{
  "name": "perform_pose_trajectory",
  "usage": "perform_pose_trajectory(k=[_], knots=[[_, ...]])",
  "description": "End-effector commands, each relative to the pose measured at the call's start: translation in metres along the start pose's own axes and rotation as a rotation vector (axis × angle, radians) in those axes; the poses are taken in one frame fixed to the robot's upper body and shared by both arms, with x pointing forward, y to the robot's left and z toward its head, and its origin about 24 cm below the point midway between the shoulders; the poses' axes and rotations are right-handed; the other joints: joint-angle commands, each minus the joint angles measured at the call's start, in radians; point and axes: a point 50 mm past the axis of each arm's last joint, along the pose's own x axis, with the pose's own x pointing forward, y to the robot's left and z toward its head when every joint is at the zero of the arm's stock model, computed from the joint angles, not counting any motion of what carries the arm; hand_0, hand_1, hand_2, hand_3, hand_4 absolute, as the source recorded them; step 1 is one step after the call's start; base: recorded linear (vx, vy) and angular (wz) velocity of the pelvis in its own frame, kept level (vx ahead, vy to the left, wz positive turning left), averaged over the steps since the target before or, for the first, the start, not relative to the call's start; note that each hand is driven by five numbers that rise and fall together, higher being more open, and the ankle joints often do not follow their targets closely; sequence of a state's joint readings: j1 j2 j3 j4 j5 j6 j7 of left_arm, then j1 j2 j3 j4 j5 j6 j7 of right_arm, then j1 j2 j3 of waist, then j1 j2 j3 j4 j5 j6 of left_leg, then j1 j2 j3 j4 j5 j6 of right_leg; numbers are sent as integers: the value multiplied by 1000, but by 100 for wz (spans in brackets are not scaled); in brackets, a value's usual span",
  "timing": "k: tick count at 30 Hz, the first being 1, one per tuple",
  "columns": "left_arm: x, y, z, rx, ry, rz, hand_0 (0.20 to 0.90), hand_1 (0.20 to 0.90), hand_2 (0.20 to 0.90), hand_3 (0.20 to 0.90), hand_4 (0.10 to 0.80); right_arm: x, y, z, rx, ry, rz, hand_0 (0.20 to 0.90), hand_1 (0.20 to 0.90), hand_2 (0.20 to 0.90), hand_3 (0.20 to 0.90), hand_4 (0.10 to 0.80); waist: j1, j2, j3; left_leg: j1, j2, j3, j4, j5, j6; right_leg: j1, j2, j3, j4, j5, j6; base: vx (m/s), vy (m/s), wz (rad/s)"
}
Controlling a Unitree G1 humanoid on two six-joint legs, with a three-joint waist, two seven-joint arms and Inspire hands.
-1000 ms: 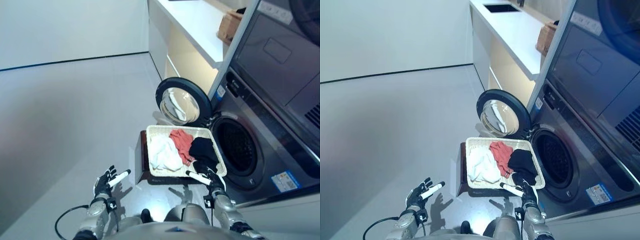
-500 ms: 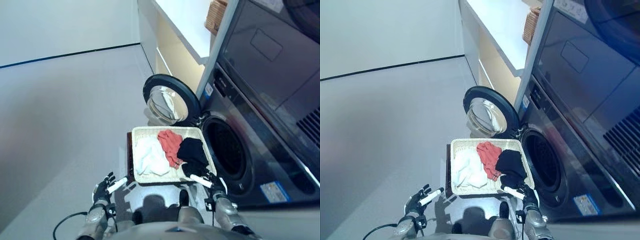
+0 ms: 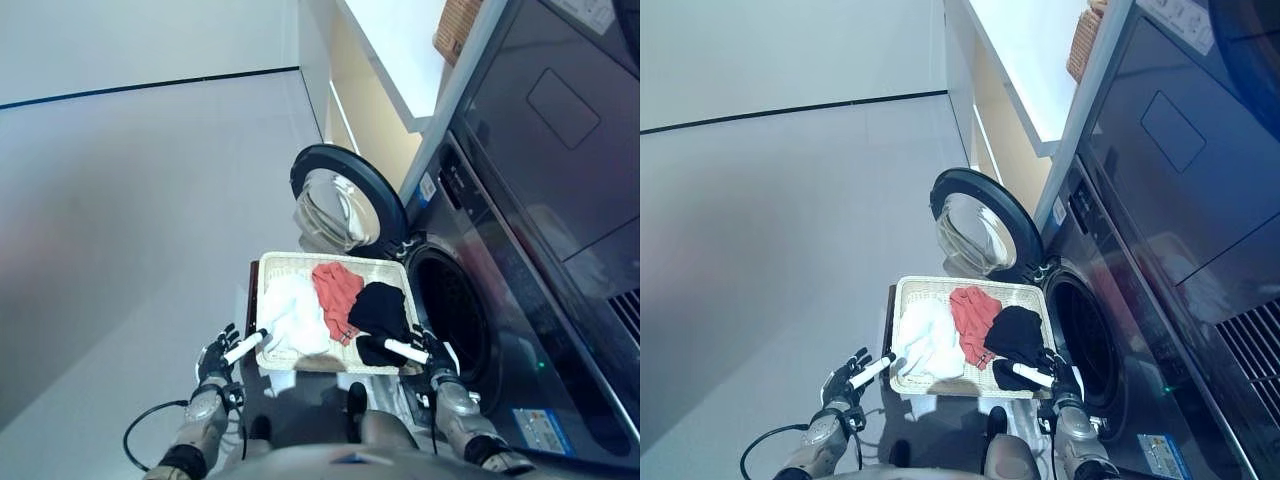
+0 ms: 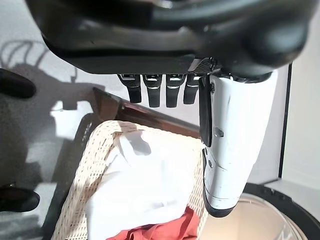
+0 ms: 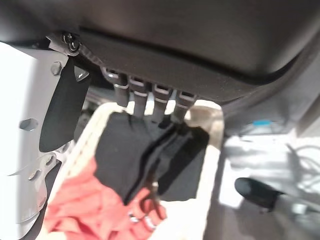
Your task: Pick up the clothes and place them into the washing machine
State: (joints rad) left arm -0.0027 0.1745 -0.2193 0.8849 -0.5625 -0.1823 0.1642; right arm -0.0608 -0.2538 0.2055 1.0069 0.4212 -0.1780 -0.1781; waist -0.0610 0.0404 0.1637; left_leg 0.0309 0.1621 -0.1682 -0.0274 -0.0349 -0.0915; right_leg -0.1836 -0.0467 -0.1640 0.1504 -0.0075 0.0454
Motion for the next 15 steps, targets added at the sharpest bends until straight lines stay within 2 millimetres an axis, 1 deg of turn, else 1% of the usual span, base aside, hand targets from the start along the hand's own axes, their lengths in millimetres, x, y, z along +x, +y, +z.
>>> perform_pose_trajectory(k=[1, 2, 4, 5, 7, 9, 10, 11, 12, 13, 14, 15], knots=[[7, -18, 33, 33, -144, -78, 900, 900, 900, 900, 800, 3, -10, 26, 45, -140, -42, 900, 900, 900, 900, 800, 10, -54, 23, 59, 9, 80, 232, 69, 1, 3, 7, 61, 8, 38, 7, 86, -176, 6], [7, -23, 33, 45, -139, -99, 900, 900, 900, 900, 800, 3, -14, 23, 62, -132, -59, 900, 900, 900, 900, 800, 12, -65, 37, 10, -9, 90, 323, 95, 8, 36, 15, 66, 5, 25, -11, 80, -151, 5], [7, -26, 32, 51, -133, -109, 900, 900, 900, 900, 800, 2, -16, 22, 68, -130, -66, 900, 900, 900, 900, 800, 17, -75, 47, -39, -59, 74, 362, 94, 18, 51, 18, 78, 1, 21, -17, 95, -149, -8], [8, -27, 32, 53, -132, -109, 900, 900, 900, 900, 800, 2, -17, 21, 71, -125, -70, 900, 900, 900, 900, 800, 18, -80, 51, -69, -76, 78, 367, 87, 24, 58, 18, 82, -2, 18, -17, 88, -92, 1], [9, -28, 36, 50, -143, -105, 900, 900, 900, 900, 800, 3, -18, 21, 80, -121, -84, 900, 900, 900, 900, 800, 26, -91, 62, -142, -108, 98, 346, 47, 41, 67, 13, 94, -1, 4, -17, 96, -54, 11], [10, -26, 38, 45, -146, -94, 900, 900, 900, 900, 800, 4, -16, 26, 79, -134, -80, 900, 900, 900, 900, 800, 35, -99, 71, -205, -127, 105, 312, 30, 47, 79, 14, 111, -4, -4, -16, 117, -8, 9], [10, -25, 39, 39, -149, -88, 900, 900, 900, 900, 800, 4, -15, 28, 74, -141, -74, 900, 900, 900, 900, 800, 43, -97, 72, -235, -130, 103, 274, 48, 44, 92, 22, 120, -10, -10, -15, 98, 12, 9], [10, -25, 39, 39, -149, -88, 900, 900, 900, 900, 800, 4, -14, 28, 74, -141, -74, 900, 900, 900, 900, 800, 44, -98, 74, -232, -130, 104, 274, 47, 45, 94, 21, 121, -9, -12, -15, 163, 34, -1], [10, -24, 37, 35, -145, -83, 900, 900, 900, 900, 800, 4, -14, 29, 64, -148, -71, 900, 900, 900, 900, 800, 59, -88, 74, -263, -125, 90, 201, 106, 37, 116, 36, 134, -18, -19, -12, 179, 42, -7], [9, -24, 36, 33, -141, -85, 900, 900, 900, 900, 800, 4, -14, 29, 60, -150, -70, 900, 900, 900, 900, 800, 67, -82, 77, -270, -122, 83, 162, 135, 34, 133, 45, 141, -23, -25, -13, 358, 99, -13], [8, -23, 32, 30, -128, -82, 900, 900, 900, 900, 800, 4, -12, 32, 57, -161, -69, 900, 900, 900, 900, 800, 79, -66, 76, -313, -88, 84, 64, 208, 24, 167, 58, 158, -37, -41, -11, 340, 108, -19], [7, -23, 30, 27, -123, -82, 900, 900, 900, 900, 800, 4, -12, 31, 54, -159, -74, 900, 900, 900, 900, 800, 84, -62, 78, -315, -79, 94, 28, 223, 20, 186, 57, 166, -42, -51, -9, 374, 130, -20]])
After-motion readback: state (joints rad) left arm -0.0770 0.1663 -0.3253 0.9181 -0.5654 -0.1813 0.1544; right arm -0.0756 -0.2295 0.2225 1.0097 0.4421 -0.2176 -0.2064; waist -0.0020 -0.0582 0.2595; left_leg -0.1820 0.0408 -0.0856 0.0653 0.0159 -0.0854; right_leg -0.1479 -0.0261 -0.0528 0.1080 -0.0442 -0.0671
